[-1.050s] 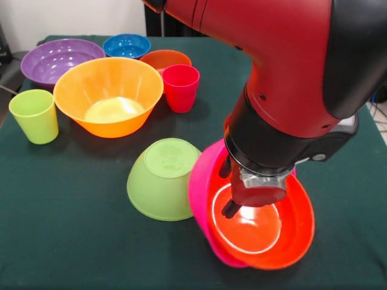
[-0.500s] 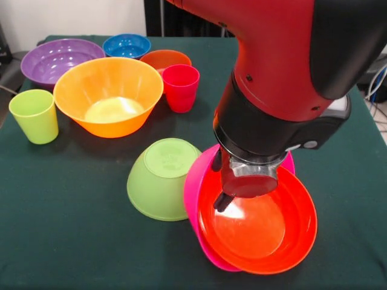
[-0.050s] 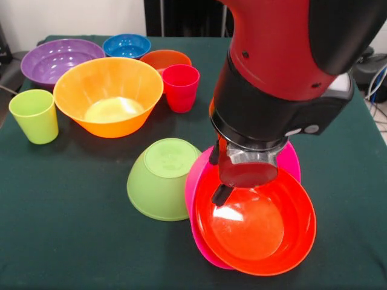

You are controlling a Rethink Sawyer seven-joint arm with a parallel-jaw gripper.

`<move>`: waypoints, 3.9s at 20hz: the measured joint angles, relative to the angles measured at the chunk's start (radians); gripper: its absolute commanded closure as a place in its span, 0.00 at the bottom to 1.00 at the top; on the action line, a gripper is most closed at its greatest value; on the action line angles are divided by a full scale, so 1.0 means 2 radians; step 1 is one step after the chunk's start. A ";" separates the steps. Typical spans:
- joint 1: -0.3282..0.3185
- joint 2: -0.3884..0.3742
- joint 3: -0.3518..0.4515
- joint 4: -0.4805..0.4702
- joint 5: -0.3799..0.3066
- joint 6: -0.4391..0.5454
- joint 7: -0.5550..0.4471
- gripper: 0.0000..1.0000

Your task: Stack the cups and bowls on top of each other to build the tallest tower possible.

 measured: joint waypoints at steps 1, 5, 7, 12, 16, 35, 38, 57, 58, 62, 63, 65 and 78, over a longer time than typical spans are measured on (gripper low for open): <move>0.000 -0.002 0.002 0.000 -0.002 0.000 0.000 0.00; 0.000 -0.013 0.011 0.000 -0.010 0.003 0.000 0.00; 0.000 -0.017 0.012 0.000 -0.012 0.007 0.000 0.00; 0.000 -0.031 0.014 0.000 -0.021 0.024 0.000 0.00; 0.001 -0.039 0.022 0.000 -0.027 0.033 0.000 0.00; 0.043 -0.064 0.125 0.076 -0.125 0.025 0.000 0.00; 0.045 -0.064 0.140 0.086 -0.141 0.013 0.000 0.00; 0.045 -0.093 0.201 0.119 -0.217 -0.014 0.000 0.00; 0.045 -0.096 0.201 0.119 -0.220 -0.014 0.000 0.00; 0.045 -0.109 0.201 0.119 -0.229 -0.013 0.000 0.00; 0.045 -0.111 0.201 0.119 -0.230 -0.012 0.000 0.00; 0.045 -0.117 0.201 0.116 -0.231 -0.010 0.000 0.00; 0.043 -0.109 0.205 0.082 -0.232 -0.007 0.000 0.00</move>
